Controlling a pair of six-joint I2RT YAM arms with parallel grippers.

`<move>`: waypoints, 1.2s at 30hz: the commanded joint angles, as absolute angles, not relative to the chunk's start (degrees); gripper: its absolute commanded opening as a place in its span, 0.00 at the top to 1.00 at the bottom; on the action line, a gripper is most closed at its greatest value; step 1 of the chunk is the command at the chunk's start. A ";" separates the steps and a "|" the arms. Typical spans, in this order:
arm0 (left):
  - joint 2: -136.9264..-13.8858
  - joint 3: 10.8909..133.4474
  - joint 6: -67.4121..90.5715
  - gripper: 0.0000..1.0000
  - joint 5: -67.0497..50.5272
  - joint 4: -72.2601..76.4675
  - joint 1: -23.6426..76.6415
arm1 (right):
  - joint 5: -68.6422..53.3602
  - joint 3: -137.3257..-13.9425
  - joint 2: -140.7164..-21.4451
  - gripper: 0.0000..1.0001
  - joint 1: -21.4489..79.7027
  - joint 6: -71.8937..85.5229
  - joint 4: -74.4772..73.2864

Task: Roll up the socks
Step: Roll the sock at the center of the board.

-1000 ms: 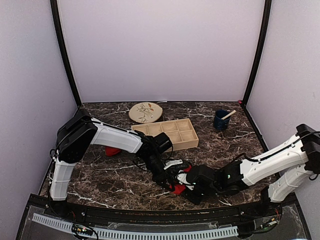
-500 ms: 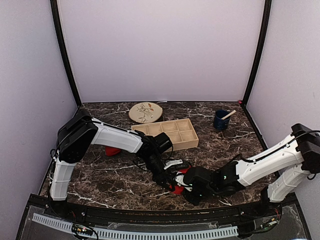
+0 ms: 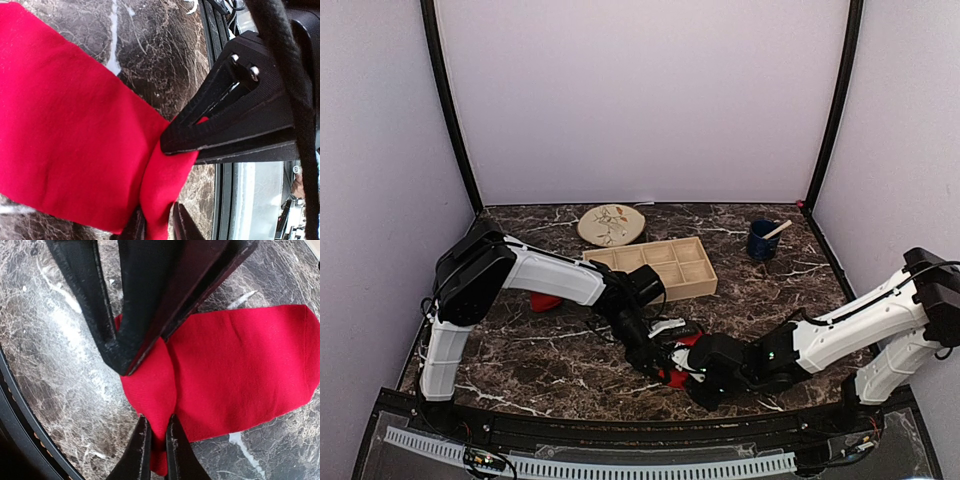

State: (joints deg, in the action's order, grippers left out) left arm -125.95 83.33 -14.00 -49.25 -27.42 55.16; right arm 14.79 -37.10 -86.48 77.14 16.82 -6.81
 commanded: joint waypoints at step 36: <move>-114.35 66.56 -4.02 0.66 -37.52 -8.08 51.20 | 0.74 -27.42 -78.30 1.00 67.89 25.66 5.37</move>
State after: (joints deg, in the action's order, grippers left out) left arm -117.21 69.58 -5.56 -41.47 -9.56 51.86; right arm 4.54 -28.45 -79.15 69.45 24.10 3.16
